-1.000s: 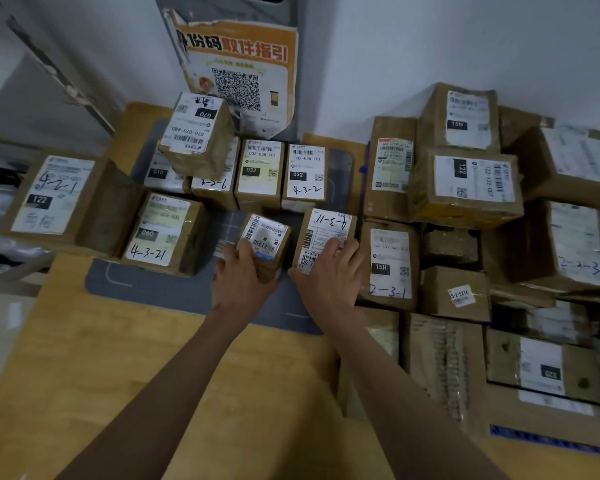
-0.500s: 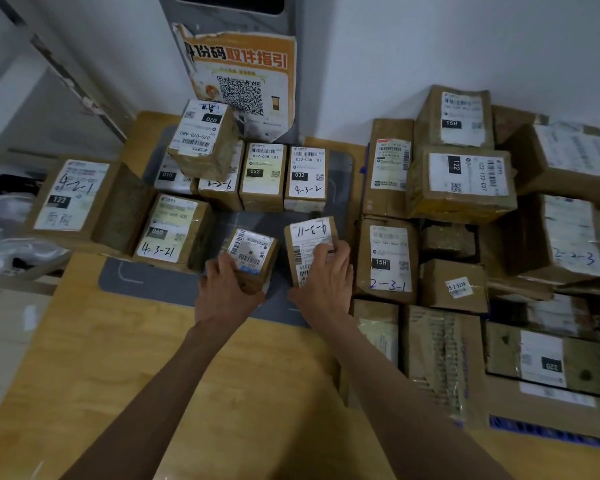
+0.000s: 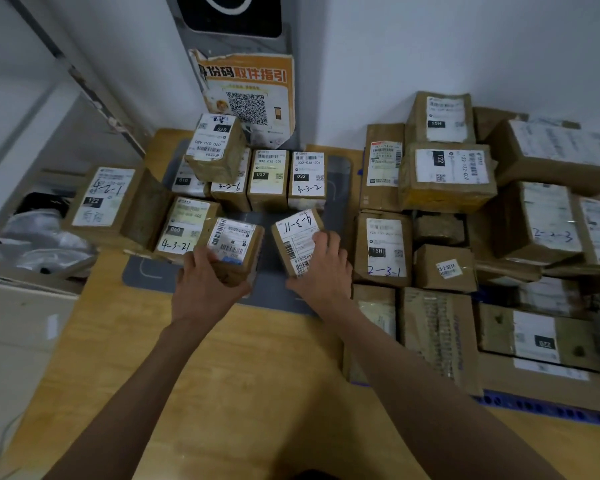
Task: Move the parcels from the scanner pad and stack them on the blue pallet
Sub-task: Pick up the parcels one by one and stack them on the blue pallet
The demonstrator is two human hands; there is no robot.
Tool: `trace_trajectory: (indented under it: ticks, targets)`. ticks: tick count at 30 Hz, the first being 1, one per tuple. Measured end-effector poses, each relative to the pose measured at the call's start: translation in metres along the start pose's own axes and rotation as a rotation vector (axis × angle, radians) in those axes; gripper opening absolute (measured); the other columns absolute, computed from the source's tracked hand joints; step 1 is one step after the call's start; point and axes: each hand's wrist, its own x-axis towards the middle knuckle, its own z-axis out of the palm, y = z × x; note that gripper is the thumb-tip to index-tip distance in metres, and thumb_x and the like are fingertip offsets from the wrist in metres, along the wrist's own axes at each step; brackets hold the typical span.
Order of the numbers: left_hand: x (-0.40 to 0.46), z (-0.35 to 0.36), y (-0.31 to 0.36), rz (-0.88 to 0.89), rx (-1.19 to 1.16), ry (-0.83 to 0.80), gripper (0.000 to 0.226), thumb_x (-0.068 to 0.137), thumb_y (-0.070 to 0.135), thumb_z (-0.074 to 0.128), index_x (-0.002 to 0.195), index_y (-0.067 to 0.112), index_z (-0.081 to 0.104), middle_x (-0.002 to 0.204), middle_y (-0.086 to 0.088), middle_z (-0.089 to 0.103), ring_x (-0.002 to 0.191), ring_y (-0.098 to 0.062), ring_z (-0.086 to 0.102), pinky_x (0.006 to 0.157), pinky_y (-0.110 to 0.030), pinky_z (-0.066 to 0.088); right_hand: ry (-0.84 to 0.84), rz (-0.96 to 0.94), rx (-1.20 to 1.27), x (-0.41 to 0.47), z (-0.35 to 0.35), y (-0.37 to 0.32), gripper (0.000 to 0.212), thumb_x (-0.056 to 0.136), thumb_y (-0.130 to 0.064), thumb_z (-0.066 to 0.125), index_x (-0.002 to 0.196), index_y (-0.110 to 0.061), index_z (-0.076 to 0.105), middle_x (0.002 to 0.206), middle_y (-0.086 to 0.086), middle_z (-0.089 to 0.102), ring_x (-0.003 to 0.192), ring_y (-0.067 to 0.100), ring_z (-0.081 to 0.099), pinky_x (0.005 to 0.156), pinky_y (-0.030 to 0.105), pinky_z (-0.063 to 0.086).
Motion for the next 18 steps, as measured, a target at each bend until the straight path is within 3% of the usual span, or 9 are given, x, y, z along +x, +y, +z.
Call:
trace_trajectory:
  ticks: [4, 9, 18]
  targets:
    - [-0.010, -0.018, 0.007, 0.042, 0.000, 0.040, 0.073, 0.059, 0.053, 0.082, 0.104, 0.021, 0.033, 0.109, -0.002, 0.039, 0.103, -0.034, 0.049, 0.078, -0.048, 0.048, 0.049, -0.044, 0.115, -0.020, -0.022, -0.008, 0.102, 0.057, -0.041, 0.085, 0.137, -0.020, 0.026, 0.141, 0.001, 0.027, 0.121, 0.030, 0.039, 0.097, 0.051, 0.045]
    - [-0.026, -0.033, 0.023, 0.115, -0.005, 0.060, 0.074, 0.057, 0.046, 0.086, 0.104, 0.019, 0.034, 0.108, -0.002, 0.039, 0.102, -0.035, 0.050, 0.085, -0.050, 0.047, 0.097, -0.084, 0.177, -0.047, -0.057, 0.000, 0.108, 0.057, -0.043, 0.086, 0.141, -0.016, 0.024, 0.140, 0.001, 0.029, 0.125, 0.027, 0.036, 0.101, 0.043, 0.040]
    - [-0.057, -0.026, 0.063, 0.250, -0.019, 0.060, 0.074, 0.057, 0.049, 0.085, 0.102, 0.024, 0.032, 0.107, -0.001, 0.039, 0.097, -0.030, 0.046, 0.075, -0.042, 0.042, 0.167, -0.057, 0.256, -0.113, -0.109, 0.044, 0.112, 0.059, -0.041, 0.086, 0.146, -0.020, 0.019, 0.143, -0.001, 0.026, 0.130, 0.027, 0.031, 0.097, 0.043, 0.039]
